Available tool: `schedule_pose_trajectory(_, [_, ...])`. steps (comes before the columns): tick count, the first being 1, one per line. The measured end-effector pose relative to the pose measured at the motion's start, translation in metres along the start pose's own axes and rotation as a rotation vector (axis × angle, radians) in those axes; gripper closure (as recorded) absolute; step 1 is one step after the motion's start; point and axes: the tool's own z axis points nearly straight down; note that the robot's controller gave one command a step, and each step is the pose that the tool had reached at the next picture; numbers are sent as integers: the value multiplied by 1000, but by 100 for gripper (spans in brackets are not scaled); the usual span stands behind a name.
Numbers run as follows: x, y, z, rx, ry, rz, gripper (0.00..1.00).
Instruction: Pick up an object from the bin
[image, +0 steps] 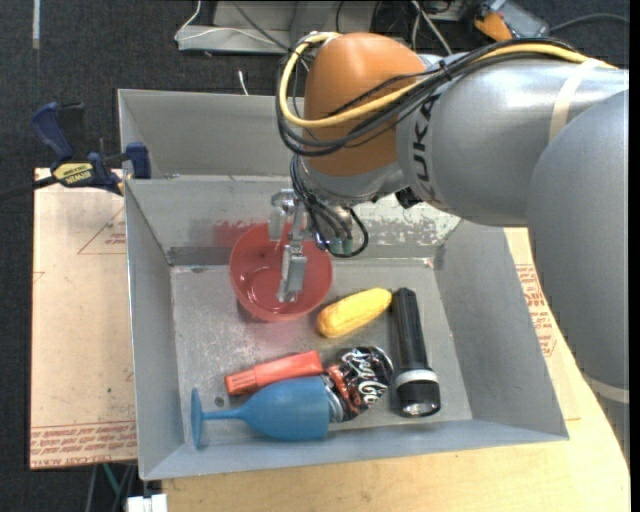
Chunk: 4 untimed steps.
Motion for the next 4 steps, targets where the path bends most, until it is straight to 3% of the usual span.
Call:
schedule_pose_trajectory(1, [0, 0, 0, 0, 0, 0, 0])
schedule_pose_trajectory(2, [30, 1, 24, -2, 0, 174, 0])
schedule_pose_trajectory(4, [30, 1, 24, -2, 0, 174, 0])
